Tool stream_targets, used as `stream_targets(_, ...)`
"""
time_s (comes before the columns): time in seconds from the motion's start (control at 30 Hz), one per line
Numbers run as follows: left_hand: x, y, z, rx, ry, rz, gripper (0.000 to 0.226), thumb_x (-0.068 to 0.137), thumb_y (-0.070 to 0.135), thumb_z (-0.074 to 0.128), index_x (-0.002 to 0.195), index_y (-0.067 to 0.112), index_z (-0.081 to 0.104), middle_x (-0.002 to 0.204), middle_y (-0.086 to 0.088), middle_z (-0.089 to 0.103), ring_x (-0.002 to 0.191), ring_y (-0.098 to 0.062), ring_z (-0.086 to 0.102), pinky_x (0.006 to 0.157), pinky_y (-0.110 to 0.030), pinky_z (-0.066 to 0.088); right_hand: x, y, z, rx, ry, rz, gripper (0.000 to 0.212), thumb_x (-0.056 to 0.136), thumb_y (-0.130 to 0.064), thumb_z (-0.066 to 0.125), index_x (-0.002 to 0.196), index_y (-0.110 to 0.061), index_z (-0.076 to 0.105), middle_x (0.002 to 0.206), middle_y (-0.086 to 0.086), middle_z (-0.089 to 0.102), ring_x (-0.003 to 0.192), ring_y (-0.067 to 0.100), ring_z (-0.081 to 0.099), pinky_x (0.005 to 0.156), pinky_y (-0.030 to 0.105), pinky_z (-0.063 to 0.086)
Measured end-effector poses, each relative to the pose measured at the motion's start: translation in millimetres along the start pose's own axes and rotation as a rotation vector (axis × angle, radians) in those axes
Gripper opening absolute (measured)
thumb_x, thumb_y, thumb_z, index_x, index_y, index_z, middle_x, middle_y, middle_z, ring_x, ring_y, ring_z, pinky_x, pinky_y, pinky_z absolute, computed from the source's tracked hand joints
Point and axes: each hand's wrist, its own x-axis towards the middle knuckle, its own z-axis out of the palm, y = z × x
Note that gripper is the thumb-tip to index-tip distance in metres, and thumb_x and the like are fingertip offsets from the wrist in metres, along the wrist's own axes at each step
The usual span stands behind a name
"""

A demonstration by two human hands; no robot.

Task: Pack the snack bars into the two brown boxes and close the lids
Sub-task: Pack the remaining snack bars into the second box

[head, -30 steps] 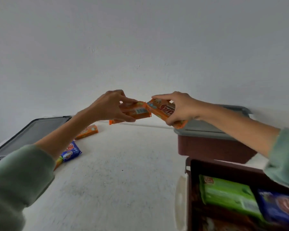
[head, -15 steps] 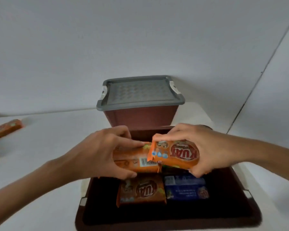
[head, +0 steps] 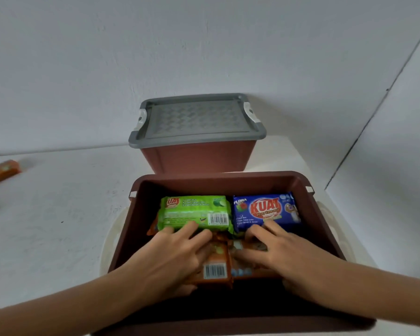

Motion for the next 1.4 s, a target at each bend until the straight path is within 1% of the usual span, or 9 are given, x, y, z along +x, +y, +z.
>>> stream_targets(0.1,4.2,6.7,2.4,-0.042,-0.026,0.030,0.072,0.031,0.048,0.085,0.096,0.022,0.071,0.090,0.004,0.067,0.067,-0.012,0.063,0.036,-0.020,0.048,-0.8,1.2,16.4,-0.049,0.143,0.020,0.093,0.022,-0.031,0.089,0.110,-0.033,0.060,0.104,0.004,0.049,0.093,0.022,0.049,0.046,0.027,0.054)
stream_targets(0.3,7.0,8.2,13.9,-0.139,0.076,0.049,0.078,0.037,0.031,0.089,0.110,0.026,0.059,0.104,0.009,0.059,0.081,-0.010,0.057,0.034,-0.015,0.045,4.5,-2.0,16.8,-0.049,0.138,0.022,0.101,0.009,-0.047,0.087,0.107,-0.028,0.066,0.096,0.003,0.055,0.083,0.017,0.060,0.035,0.021,0.046)
stream_targets(0.4,2.1,7.1,12.3,-0.172,0.055,0.078,0.091,0.032,0.034,0.086,0.115,0.028,0.048,0.111,0.009,0.047,0.091,-0.009,0.051,0.038,-0.015,0.048,5.1,-1.6,21.3,-0.086,0.190,0.016,0.103,0.012,-0.042,0.089,0.111,-0.028,0.062,0.101,0.004,0.047,0.090,0.018,0.046,0.038,0.023,0.049)
stream_targets(0.53,2.0,11.7,-3.0,-0.245,-0.012,0.023,0.079,0.044,0.037,0.083,0.116,0.026,0.053,0.113,0.008,0.056,0.094,-0.010,0.061,0.046,-0.019,0.053,5.5,-1.1,27.5,-0.123,0.202,-0.007,0.109,0.015,-0.041,0.088,0.115,-0.025,0.048,0.102,0.004,0.053,0.089,0.020,0.055,0.041,0.026,0.053)
stream_targets(0.63,8.0,16.7,-8.3,-0.266,-0.137,-0.044,0.070,0.083,0.032,0.062,0.142,0.025,0.024,0.143,0.002,0.025,0.129,-0.017,0.029,0.089,-0.036,0.051,7.6,1.4,30.1,-0.136,0.229,-0.016,0.111,0.014,-0.041,0.088,0.116,-0.024,0.047,0.103,0.004,0.051,0.092,0.019,0.050,0.042,0.025,0.053)
stream_targets(0.7,11.3,19.7,-12.2,-0.304,-0.205,-0.065,0.068,0.089,0.028,0.055,0.144,0.027,0.015,0.146,0.003,0.015,0.132,-0.018,0.019,0.098,-0.039,0.045,8.4,4.1,29.7,-0.160,0.233,-0.042,0.112,0.015,-0.042,0.088,0.117,-0.024,0.046,0.105,0.003,0.049,0.092,0.018,0.046,0.043,0.024,0.053)
stream_targets(1.1,14.1,17.7,-14.2,-0.289,-0.174,-0.077,0.061,0.088,0.015,0.054,0.140,0.024,0.022,0.144,0.001,0.018,0.131,-0.020,0.019,0.083,-0.036,0.046,6.7,4.0,19.7,-0.102,0.155,-0.029,0.117,0.003,-0.053,0.083,0.111,-0.024,0.047,0.098,-0.003,0.064,0.080,0.014,0.068,0.038,0.018,0.049)
stream_targets(1.27,11.2,11.8,-7.7,-0.335,-0.113,-0.065,0.061,0.086,0.026,0.058,0.138,0.028,0.027,0.140,0.005,0.026,0.127,-0.015,0.025,0.086,-0.036,0.049,3.6,1.6,18.1,-0.075,0.176,-0.015,0.115,0.006,-0.055,0.083,0.112,-0.026,0.050,0.103,-0.001,0.049,0.083,0.014,0.064,0.032,0.015,0.043)
stream_targets(1.4,14.0,10.7,-6.5,-0.356,-0.067,-0.064,0.055,0.085,0.039,0.057,0.135,0.027,0.037,0.136,0.004,0.035,0.123,-0.015,0.033,0.087,-0.038,0.049,3.6,5.9,14.6,-0.026,0.156,-0.037,0.095,0.022,-0.068,0.078,0.108,-0.030,0.058,0.097,-0.005,0.059,0.084,0.011,0.060,0.035,0.014,0.044)
